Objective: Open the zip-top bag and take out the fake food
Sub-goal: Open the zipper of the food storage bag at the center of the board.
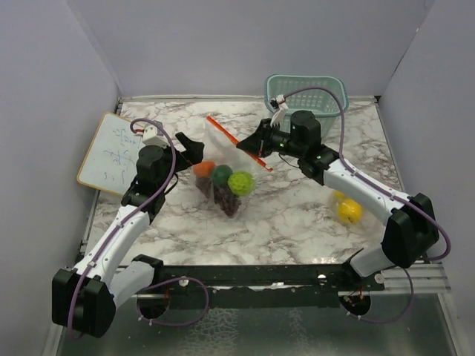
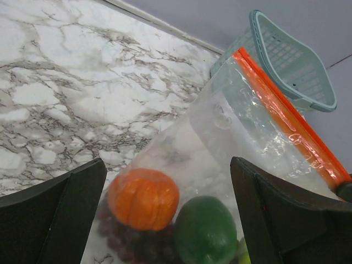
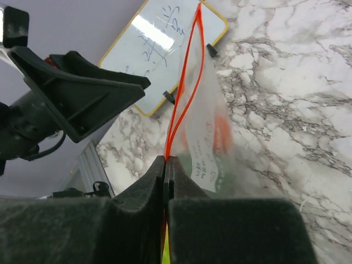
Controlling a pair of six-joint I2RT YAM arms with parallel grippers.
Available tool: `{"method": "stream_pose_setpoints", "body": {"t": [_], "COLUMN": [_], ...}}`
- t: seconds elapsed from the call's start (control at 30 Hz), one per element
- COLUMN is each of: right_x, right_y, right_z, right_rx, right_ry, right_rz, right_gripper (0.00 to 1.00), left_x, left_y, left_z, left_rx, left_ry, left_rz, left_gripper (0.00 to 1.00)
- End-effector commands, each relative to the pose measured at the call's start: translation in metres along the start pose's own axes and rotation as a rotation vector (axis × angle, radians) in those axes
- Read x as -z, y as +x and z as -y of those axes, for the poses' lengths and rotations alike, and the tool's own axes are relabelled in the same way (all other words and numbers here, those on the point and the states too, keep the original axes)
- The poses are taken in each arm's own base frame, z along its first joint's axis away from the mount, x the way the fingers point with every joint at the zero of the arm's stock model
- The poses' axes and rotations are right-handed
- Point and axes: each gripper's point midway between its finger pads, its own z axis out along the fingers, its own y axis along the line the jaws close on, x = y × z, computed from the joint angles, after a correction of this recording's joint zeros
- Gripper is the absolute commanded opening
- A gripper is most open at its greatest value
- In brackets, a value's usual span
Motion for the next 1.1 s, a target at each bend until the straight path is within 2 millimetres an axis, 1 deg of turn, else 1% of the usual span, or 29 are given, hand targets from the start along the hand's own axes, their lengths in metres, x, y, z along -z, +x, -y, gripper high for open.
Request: {"method": "stream_pose_setpoints", "body": {"t": [0.0,0.07,0.17,0.27,0.3,0.4,0.47,0.67,0.73,0.77,0.8,0.83,0.87,0.93,1.0,1.07], "right_x": [0.001,0.003,0.007,0.011,0.012,0.020,0.026,0.037,0.042,0.045,0.048,0.052,0.055,0.061,0.067,0.073], "right_y": [-0.051,-0.036,0.000,0.041,0.052,0.073,0.079,0.090,0.095,0.096,0.096,0.095,0.095,0.095,0.095,0.095], "right_z": [-0.012,0.008,0.039,0.067,0.074,0.088,0.094,0.102,0.103,0.102,0.101,0.099,0.098,0.097,0.094,0.092], "right_rx": [-0.027,-0.070,-0.116,-0.146,-0.153,-0.152,-0.144,-0.148,-0.147,-0.136,-0.130,-0.127,-0.125,-0.117,-0.105,-0.093], "right_ry": [0.019,0.094,0.173,0.240,0.262,0.310,0.337,0.379,0.383,0.376,0.371,0.370,0.371,0.370,0.366,0.368], "right_rz": [0.206,0.212,0.191,0.136,0.118,0.089,0.088,0.081,0.081,0.083,0.090,0.105,0.113,0.123,0.127,0.126], "right_gripper": [0.01,0.01,0.01,0.01,0.01,0.01,0.01,0.01,0.02,0.04,0.06,0.08,0.10,0.12,0.15,0.19], "left_x": [0.011,0.011,0.010,0.006,0.005,0.008,0.012,0.035,0.042,0.044,0.046,0.046,0.046,0.046,0.047,0.046], "left_y": [-0.025,-0.022,-0.010,0.013,0.022,0.052,0.073,0.141,0.166,0.178,0.189,0.201,0.211,0.224,0.229,0.227], "left_z": [0.009,0.005,0.001,-0.003,-0.004,0.001,0.011,0.061,0.070,0.071,0.070,0.066,0.059,0.044,0.031,0.018], "left_rx": [0.030,0.030,0.041,0.060,0.067,0.065,0.050,0.053,0.036,0.022,0.008,-0.016,-0.036,-0.070,-0.093,-0.120], "left_ry": [0.022,0.001,-0.007,0.010,0.016,0.037,0.049,0.166,0.187,0.187,0.188,0.181,0.165,0.132,0.096,0.052], "left_rz": [0.094,0.081,0.041,-0.025,-0.045,-0.101,-0.135,-0.269,-0.321,-0.342,-0.361,-0.388,-0.411,-0.435,-0.440,-0.427], "left_gripper": [0.96,0.89,0.81,0.78,0.75,0.57,0.53,0.51,0.51,0.51,0.52,0.52,0.52,0.52,0.52,0.53]}}
